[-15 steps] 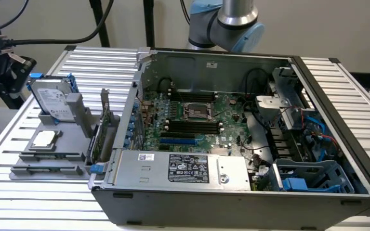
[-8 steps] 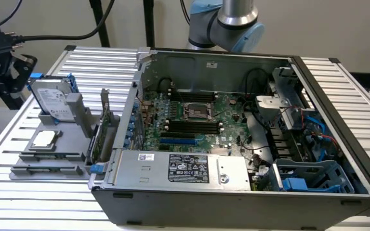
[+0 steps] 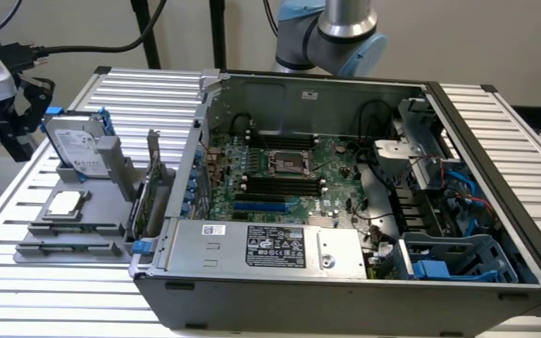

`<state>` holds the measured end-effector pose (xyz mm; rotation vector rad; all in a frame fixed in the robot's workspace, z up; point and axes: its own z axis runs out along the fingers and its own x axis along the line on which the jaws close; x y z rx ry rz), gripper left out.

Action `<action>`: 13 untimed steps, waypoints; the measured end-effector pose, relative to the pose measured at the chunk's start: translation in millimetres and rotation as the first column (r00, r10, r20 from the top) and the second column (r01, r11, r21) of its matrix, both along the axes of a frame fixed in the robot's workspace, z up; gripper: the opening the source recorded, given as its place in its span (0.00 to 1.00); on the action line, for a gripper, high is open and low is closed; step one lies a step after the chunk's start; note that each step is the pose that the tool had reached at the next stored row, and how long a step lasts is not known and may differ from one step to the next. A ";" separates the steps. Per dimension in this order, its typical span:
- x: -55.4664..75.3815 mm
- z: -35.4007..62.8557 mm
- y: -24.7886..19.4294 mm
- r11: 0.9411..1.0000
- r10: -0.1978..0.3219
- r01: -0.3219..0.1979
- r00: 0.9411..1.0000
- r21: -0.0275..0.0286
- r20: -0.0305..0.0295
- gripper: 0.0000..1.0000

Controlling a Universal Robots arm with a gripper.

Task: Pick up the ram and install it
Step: 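Pick up the ram and move it above insertion slot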

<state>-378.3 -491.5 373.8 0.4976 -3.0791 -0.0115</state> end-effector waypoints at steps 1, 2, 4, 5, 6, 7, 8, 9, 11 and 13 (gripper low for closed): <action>0.0 -0.3 0.0 1.000 0.018 -0.018 1.000 0.000 0.000 0.11; 0.0 -0.4 0.0 0.999 0.036 -0.036 0.999 0.000 0.000 0.11; 0.0 -0.7 0.0 0.997 0.072 -0.072 0.997 0.000 0.000 0.11; 0.0 -0.8 0.0 0.996 0.090 -0.090 0.996 0.000 0.000 0.11; 0.0 -1.0 0.0 0.994 0.108 -0.108 0.994 0.000 0.000 0.11; 0.0 -1.2 0.0 0.992 0.127 -0.127 0.992 0.000 0.000 0.11; 0.0 -1.2 0.0 0.990 0.144 -0.144 0.990 0.000 0.000 0.11; 0.0 -1.3 0.0 0.987 0.162 -0.162 0.987 0.000 0.000 0.11; 0.0 -1.5 0.0 0.980 0.199 -0.199 0.980 0.000 0.000 0.11; 0.0 -1.6 0.0 0.972 0.234 -0.234 0.972 0.000 0.000 0.11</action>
